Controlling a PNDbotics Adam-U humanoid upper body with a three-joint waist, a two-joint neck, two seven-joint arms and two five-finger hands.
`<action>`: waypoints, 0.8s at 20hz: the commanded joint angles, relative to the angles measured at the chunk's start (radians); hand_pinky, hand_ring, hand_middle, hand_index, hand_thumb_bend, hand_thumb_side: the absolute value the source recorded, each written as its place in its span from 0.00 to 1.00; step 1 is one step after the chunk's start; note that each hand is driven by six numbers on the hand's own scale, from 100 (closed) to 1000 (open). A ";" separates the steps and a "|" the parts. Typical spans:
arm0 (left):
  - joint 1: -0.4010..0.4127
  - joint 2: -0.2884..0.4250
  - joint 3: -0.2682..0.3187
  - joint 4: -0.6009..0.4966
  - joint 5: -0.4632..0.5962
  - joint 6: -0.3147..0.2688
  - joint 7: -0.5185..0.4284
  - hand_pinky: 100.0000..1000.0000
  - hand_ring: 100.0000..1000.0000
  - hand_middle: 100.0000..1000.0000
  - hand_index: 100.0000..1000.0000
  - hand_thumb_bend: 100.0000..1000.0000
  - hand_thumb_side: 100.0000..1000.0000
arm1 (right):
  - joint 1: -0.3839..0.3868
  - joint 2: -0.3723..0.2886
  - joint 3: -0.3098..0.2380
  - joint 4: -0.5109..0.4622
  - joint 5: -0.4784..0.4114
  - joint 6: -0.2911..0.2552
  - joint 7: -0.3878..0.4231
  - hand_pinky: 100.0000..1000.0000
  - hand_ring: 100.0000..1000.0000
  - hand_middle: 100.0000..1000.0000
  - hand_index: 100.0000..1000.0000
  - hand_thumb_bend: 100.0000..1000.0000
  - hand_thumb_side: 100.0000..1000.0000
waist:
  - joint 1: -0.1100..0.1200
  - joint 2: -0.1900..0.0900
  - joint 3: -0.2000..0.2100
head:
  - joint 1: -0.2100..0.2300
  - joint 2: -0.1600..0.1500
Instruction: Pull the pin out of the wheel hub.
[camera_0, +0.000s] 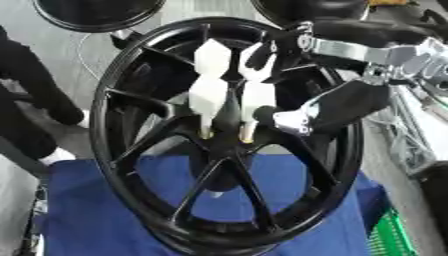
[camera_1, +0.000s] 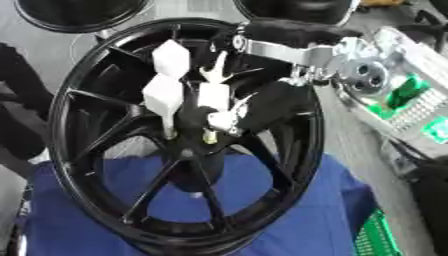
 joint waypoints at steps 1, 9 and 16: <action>-0.016 0.012 0.000 -0.025 0.002 -0.002 -0.004 0.55 0.72 0.65 0.71 0.21 0.80 | -0.009 -0.007 -0.020 0.020 0.012 -0.017 -0.004 0.77 0.72 0.75 0.84 0.23 0.51 | 0.006 -0.015 0.002 | 0.000 -0.001; -0.020 0.010 -0.002 -0.026 0.003 -0.001 -0.006 0.55 0.72 0.65 0.70 0.21 0.80 | 0.002 0.009 -0.015 0.080 0.036 -0.045 -0.009 0.77 0.73 0.75 0.84 0.23 0.51 | 0.007 -0.013 0.005 | 0.003 -0.012; -0.023 0.008 -0.005 -0.027 0.004 -0.001 -0.008 0.55 0.72 0.65 0.70 0.21 0.80 | 0.011 0.023 -0.010 0.133 0.059 -0.073 -0.010 0.77 0.73 0.76 0.84 0.24 0.51 | 0.008 -0.011 0.010 | 0.002 -0.018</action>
